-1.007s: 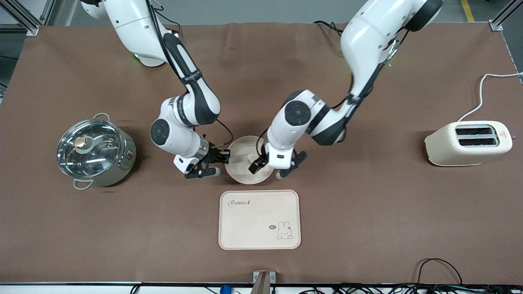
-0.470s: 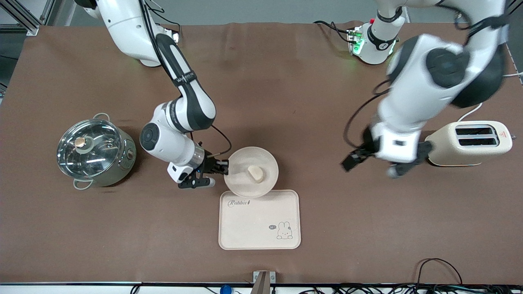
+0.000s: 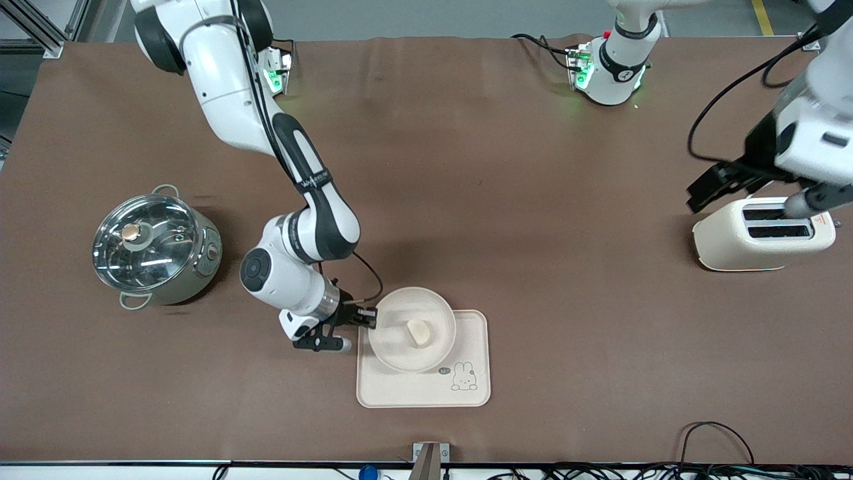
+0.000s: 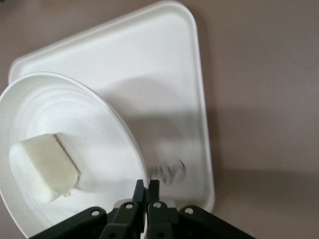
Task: Place bun in plate and plate on tray
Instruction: 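Set the plate on the tray and open the right gripper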
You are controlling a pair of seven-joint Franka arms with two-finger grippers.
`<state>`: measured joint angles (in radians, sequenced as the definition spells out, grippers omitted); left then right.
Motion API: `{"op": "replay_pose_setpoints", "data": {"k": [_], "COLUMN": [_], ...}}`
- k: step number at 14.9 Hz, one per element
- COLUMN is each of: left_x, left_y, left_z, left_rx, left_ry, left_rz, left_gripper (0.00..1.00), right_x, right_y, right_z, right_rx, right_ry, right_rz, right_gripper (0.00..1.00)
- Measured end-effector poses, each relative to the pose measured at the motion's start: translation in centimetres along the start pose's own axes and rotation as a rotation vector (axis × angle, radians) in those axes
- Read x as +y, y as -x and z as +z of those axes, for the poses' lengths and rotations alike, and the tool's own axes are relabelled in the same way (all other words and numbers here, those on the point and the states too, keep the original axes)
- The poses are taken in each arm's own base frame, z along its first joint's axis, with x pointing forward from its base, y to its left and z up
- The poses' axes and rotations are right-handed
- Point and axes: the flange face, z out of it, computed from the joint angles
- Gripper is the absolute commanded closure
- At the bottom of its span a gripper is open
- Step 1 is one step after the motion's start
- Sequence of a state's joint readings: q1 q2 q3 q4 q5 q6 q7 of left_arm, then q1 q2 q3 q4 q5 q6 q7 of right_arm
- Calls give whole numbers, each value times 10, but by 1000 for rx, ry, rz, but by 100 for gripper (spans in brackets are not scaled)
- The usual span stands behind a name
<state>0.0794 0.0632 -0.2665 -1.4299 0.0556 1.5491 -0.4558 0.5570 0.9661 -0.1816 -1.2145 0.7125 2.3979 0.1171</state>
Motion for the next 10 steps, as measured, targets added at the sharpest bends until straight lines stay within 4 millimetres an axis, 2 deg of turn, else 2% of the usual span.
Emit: {"op": "replay_pose_setpoints", "data": {"k": [2, 4, 6, 10], "left_x": [-24, -42, -47, -55], "left_y": [8, 14, 17, 16], "left_z": [-13, -18, -19, -8], "left_rx": [-27, -58, -69, -94], "left_ry": [-24, -39, -44, -42], "left_rz": [54, 77, 90, 131], "left_gripper": [0, 0, 0, 0], "right_x": [-1, 9, 14, 9], "right_y": [-13, -21, -25, -25], "right_z": [19, 33, 37, 35], "right_rx": [13, 12, 11, -12], "right_ry": [-36, -59, -69, -76], "right_rz": [24, 43, 51, 48], "right_gripper": [100, 100, 100, 98]}}
